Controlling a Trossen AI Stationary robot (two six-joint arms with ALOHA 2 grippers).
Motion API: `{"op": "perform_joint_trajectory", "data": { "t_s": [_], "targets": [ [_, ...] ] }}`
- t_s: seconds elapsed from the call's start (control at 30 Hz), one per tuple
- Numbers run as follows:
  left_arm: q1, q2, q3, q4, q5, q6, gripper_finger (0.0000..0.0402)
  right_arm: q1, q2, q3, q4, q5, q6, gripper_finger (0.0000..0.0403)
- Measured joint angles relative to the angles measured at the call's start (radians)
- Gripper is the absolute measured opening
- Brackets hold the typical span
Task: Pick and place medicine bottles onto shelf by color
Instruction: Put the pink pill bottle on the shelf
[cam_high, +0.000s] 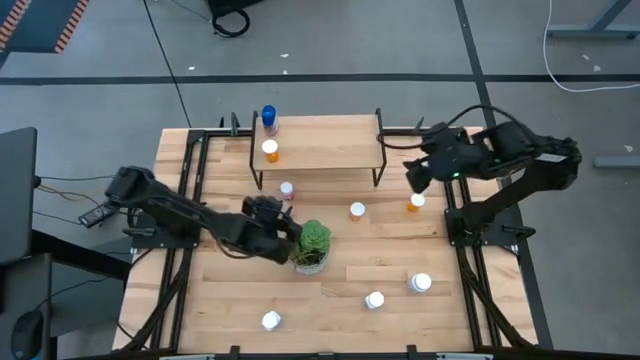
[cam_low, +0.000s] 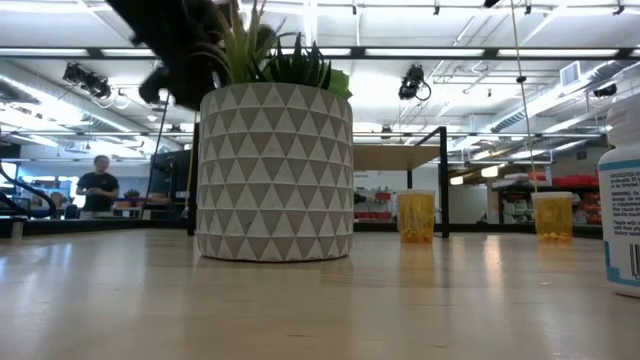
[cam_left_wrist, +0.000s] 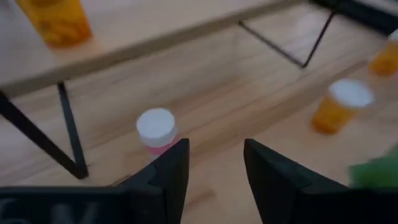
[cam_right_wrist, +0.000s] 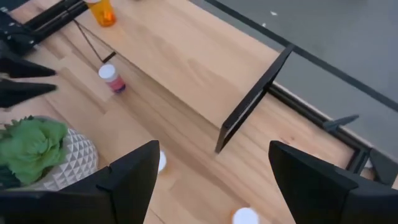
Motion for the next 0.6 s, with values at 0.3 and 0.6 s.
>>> {"op": "perform_joint_trajectory", "data": {
  "t_s": [0.3, 0.6],
  "targets": [
    [0.037, 0.012, 0.002, -0.013, 0.08, -0.205, 0.0214, -0.036, -0.114, 0.0, 0.0, 0.0, -0.047, 0.031],
    [0.208, 0.007, 0.0, 0.024, 0.365, -0.247, 0.0244, -0.101, -0.14, 0.0, 0.0, 0.029, -0.045, 0.031]
  ]
}}
